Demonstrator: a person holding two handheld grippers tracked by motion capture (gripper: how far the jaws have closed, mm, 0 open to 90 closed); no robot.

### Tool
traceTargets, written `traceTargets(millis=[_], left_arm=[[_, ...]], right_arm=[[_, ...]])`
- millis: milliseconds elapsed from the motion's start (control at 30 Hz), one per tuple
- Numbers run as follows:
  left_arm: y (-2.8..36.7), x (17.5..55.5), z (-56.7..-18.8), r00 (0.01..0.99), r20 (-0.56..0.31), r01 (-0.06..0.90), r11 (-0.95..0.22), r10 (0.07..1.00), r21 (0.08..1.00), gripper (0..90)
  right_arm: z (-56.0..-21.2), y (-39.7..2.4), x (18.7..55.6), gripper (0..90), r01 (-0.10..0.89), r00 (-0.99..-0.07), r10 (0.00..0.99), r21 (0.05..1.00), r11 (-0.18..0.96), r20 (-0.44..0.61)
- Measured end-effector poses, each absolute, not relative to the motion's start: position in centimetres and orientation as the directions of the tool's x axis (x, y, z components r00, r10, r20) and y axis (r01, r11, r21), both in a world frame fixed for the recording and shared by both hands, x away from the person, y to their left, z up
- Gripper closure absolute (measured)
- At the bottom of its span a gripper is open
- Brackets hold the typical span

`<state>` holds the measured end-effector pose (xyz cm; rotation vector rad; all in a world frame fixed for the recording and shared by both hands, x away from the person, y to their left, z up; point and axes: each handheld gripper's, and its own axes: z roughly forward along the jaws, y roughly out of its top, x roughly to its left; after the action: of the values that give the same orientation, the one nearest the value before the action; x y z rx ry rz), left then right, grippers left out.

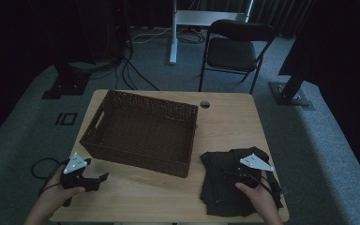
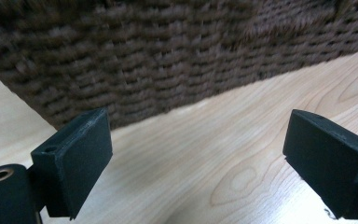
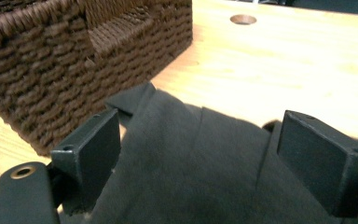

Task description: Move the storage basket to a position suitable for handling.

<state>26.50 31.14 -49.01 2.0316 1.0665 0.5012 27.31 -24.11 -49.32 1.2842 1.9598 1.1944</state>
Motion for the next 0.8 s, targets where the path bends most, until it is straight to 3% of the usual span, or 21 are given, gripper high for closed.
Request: traceTargets(millis=[133, 800], left_arm=[[31.6, 26.7, -48.2, 0.586, -0.037, 0.502, -0.327, 0.809, 0.801, 8.5], [32.8, 29.5, -42.7, 0.552, 0.009, 0.396, -0.272, 0.834, 0.877, 8.6]], right_arm=[[-48.7, -23.5, 27.8, 13.1, 0.452, -0.43, 0.901, 0.876, 0.167, 0.05], [-47.1, -20.5, 29.3, 13.1, 0.422, -0.472, 0.88, 0.891, 0.169, 0.057]])
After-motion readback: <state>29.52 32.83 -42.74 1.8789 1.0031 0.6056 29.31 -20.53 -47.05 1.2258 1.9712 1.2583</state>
